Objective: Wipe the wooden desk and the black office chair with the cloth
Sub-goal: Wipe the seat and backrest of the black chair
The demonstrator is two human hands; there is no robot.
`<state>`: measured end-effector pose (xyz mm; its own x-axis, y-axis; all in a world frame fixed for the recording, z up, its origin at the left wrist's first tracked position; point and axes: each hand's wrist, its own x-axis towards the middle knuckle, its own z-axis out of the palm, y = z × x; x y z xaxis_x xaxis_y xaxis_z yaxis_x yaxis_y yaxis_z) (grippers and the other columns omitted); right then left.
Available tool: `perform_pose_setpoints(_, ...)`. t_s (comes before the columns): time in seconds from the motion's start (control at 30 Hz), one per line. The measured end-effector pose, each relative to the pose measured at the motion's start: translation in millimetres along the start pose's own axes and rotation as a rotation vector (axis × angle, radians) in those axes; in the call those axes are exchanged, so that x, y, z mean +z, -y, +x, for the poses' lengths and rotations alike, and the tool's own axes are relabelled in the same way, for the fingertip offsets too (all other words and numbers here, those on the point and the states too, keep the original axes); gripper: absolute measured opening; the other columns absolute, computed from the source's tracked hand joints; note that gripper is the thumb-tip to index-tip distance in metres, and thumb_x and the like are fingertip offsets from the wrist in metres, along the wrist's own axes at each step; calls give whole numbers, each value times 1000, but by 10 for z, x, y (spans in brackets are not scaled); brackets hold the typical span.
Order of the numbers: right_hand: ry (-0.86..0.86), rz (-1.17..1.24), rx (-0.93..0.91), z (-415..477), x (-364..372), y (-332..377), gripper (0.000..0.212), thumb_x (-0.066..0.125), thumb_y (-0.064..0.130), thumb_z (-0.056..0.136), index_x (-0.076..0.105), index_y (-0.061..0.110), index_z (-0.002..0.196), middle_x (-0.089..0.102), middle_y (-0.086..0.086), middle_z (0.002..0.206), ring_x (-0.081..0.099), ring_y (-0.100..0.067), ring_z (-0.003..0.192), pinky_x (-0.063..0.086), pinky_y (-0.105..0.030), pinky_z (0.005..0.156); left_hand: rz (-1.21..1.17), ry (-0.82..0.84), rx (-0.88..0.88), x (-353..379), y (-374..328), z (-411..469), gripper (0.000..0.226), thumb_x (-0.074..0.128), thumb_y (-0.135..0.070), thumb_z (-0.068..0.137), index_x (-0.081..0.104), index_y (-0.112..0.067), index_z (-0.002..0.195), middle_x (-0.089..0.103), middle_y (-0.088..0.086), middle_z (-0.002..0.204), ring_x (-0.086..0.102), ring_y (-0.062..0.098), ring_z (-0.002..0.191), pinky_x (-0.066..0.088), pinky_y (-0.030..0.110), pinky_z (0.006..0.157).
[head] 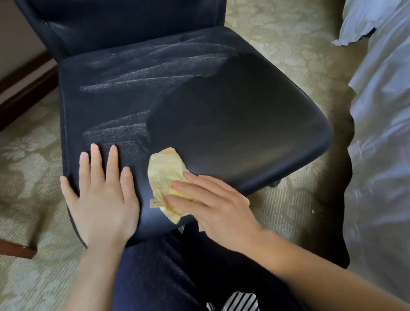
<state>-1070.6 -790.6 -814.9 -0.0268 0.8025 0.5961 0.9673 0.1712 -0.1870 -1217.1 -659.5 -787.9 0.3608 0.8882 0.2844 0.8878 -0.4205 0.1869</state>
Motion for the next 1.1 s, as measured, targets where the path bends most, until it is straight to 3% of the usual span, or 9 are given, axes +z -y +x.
perform_pose_setpoints(0.13,60,-21,-26,187,-168,-323,38,60,0,79,72,21,109,65,1,121,59,-23,117,47,-33,97,16,15,14,-1,18,13,65,7,-45,93,32,-21,148,24,7,157,17,21,146,7,52,115)
perform_pose_setpoints(0.3,268,74,322,778,-349,-762,43,58,-1,82,68,25,115,65,-1,121,62,-30,108,54,-46,83,23,23,20,-11,18,20,66,9,-47,92,33,-21,148,26,6,156,19,21,145,7,52,114)
perform_pose_setpoints(0.43,423,16,529,1343,-214,-1194,42,43,12,96,57,35,129,62,-9,121,57,-32,105,46,-39,85,28,34,15,-10,25,37,67,8,-49,91,32,-23,148,24,5,157,17,20,146,6,49,114)
perform_pose_setpoints(0.6,463,-111,621,1899,209,-1048,52,40,5,92,50,35,133,57,-13,119,53,-34,105,39,-34,74,27,35,25,-8,24,38,66,8,-48,92,32,-23,148,23,4,157,17,21,146,7,49,115)
perform_pose_setpoints(0.77,439,-41,336,2025,546,-404,51,45,2,93,51,31,134,63,-7,116,61,-27,95,51,-37,75,-50,-19,18,-24,68,47,65,9,-45,93,29,-19,149,22,4,158,14,19,147,7,45,117)
perform_pose_setpoints(0.9,455,66,129,1808,495,-232,48,42,7,95,53,35,132,55,1,131,55,-28,109,48,-44,82,-402,-191,-117,-20,159,62,56,30,-26,95,30,-7,147,28,7,155,17,20,146,16,40,118)
perform_pose_setpoints(0.97,443,114,21,1630,376,-203,41,44,7,94,61,29,123,59,2,126,55,-30,107,48,-45,78,-486,-238,-220,-17,218,74,55,30,-25,95,31,-7,147,29,6,154,20,18,145,17,38,118)
perform_pose_setpoints(1.03,455,144,-78,1410,230,-193,36,49,4,92,65,22,118,63,-2,122,58,-34,105,51,-48,75,-454,-200,-272,-6,295,103,57,25,-31,98,26,-7,149,23,7,157,16,18,146,15,35,119)
perform_pose_setpoints(1.1,459,139,-181,1178,83,-237,39,56,1,89,65,22,120,62,0,127,59,-32,114,54,-47,83,-411,-93,-245,10,386,138,61,21,-39,100,15,-6,151,11,9,160,7,17,147,11,34,119)
